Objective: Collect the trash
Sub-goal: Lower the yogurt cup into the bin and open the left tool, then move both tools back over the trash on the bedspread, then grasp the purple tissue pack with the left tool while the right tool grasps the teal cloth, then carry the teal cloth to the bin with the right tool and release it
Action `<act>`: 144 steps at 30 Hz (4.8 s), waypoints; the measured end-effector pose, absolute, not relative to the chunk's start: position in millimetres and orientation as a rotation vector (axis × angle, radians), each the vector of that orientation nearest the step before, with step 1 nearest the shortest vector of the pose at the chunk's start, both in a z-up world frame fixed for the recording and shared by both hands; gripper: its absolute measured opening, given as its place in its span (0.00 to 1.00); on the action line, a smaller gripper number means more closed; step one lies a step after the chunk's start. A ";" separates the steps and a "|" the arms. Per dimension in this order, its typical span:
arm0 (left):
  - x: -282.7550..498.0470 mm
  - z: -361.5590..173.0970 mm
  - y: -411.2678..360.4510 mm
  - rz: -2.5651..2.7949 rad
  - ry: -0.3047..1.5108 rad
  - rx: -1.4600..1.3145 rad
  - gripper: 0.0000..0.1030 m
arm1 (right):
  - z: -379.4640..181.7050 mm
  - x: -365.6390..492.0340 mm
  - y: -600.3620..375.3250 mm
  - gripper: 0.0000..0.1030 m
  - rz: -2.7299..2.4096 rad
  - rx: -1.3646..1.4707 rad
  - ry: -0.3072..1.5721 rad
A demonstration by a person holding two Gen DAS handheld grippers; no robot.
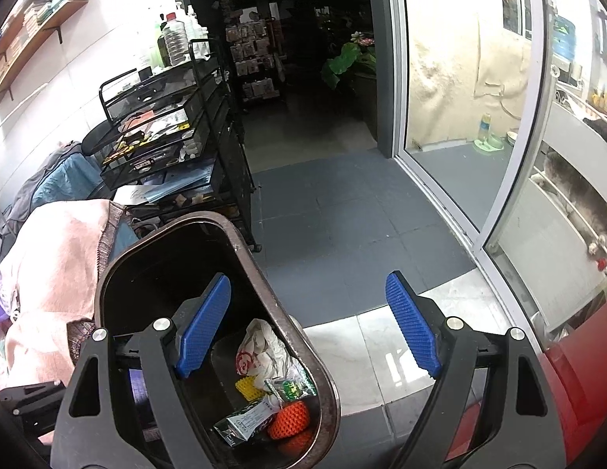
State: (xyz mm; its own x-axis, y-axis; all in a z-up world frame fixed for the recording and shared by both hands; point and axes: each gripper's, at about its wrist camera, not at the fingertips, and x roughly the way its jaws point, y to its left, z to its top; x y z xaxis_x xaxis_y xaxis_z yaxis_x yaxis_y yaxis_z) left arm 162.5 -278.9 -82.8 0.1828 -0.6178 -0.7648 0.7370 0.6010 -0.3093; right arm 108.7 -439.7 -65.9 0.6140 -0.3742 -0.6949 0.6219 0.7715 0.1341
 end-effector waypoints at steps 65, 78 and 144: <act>196.7 -32.8 56.1 -0.305 0.711 -0.105 0.93 | -29.9 192.6 -150.1 0.83 0.291 0.056 0.742; 279.3 -43.2 78.4 -0.312 0.787 -0.106 0.74 | -37.2 220.8 -102.6 0.83 0.407 0.026 0.826; 255.7 -34.9 102.7 -0.216 0.752 -0.169 0.12 | -38.1 213.8 -130.1 0.10 0.339 0.086 0.883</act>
